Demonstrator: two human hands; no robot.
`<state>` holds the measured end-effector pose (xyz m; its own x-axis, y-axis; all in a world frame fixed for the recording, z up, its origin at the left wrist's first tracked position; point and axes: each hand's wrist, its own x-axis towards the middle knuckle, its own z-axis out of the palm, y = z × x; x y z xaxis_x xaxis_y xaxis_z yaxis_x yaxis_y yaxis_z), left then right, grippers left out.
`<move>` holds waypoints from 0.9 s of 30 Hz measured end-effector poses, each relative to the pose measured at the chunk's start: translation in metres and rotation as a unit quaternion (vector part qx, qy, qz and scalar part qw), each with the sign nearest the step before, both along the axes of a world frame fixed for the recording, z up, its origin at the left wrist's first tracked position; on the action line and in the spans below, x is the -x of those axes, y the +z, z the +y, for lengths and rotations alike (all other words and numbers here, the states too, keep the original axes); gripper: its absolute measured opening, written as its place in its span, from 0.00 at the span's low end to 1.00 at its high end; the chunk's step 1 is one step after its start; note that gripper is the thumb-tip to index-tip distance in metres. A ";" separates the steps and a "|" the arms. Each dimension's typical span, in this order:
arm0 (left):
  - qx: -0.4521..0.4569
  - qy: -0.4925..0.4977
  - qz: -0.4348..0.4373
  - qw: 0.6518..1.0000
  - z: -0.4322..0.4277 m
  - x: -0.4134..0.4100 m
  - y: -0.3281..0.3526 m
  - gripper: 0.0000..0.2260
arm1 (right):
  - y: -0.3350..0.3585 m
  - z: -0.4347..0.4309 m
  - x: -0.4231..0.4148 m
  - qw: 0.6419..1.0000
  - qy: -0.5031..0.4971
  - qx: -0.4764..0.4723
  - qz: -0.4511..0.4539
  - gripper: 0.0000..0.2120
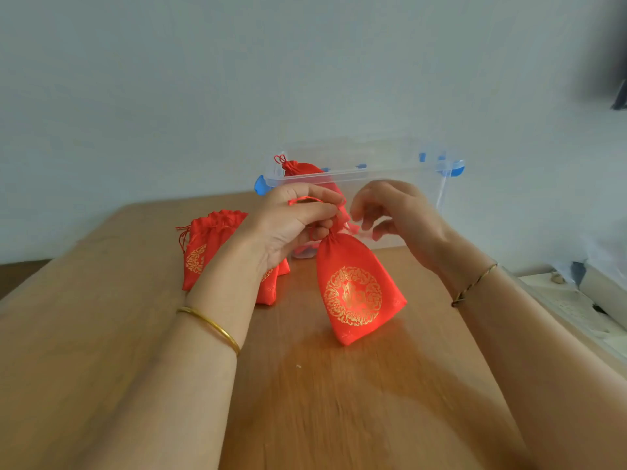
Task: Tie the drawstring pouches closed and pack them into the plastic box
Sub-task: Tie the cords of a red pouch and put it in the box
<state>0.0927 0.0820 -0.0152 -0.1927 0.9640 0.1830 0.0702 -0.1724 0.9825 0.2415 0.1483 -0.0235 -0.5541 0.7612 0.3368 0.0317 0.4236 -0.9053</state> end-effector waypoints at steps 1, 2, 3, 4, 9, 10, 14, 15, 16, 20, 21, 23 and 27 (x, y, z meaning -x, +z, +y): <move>0.003 -0.005 0.004 1.000 -0.001 -0.002 0.001 0.07 | -0.001 0.002 0.001 1.000 -0.003 0.012 0.027 0.09; 0.002 -0.012 0.005 1.000 -0.001 -0.003 0.002 0.08 | -0.003 0.002 0.003 0.999 0.003 0.025 0.038 0.09; -0.001 -0.017 0.008 1.000 -0.002 -0.005 0.002 0.08 | -0.004 0.002 0.005 0.998 0.017 0.039 0.039 0.10; -0.005 -0.018 0.016 1.000 -0.002 -0.007 0.002 0.08 | -0.007 0.001 0.008 0.997 0.031 0.053 0.035 0.11; -0.089 0.048 0.214 0.972 0.001 -0.002 -0.003 0.08 | -0.013 0.000 0.016 0.993 0.033 0.101 0.056 0.11; -0.126 0.060 0.259 0.956 0.002 -0.002 -0.004 0.08 | -0.014 0.000 0.016 0.992 0.031 0.103 0.059 0.11; -0.229 0.099 0.389 0.887 0.005 -0.002 -0.008 0.11 | -0.021 0.003 0.020 0.989 0.053 0.128 0.046 0.11; -0.246 0.111 0.409 0.872 0.005 -0.002 -0.008 0.12 | -0.022 0.003 0.021 0.985 0.061 0.154 0.050 0.12; -0.263 0.122 0.423 0.859 0.005 -0.002 -0.009 0.12 | -0.022 0.002 0.021 0.979 0.075 0.181 0.056 0.12; -0.293 0.158 0.434 0.837 0.005 -0.002 -0.011 0.13 | -0.023 0.002 0.016 0.947 0.175 0.249 0.103 0.11; -0.294 0.160 0.430 0.839 0.005 -0.001 -0.010 0.12 | -0.023 0.001 0.015 0.944 0.187 0.249 0.107 0.11; -0.293 0.159 0.427 0.841 0.004 -0.001 -0.011 0.11 | -0.024 0.001 0.016 0.950 0.173 0.237 0.111 0.11; -0.246 0.145 0.384 0.878 0.003 0.001 -0.014 0.07 | -0.023 0.003 0.024 0.970 0.069 0.191 0.135 0.12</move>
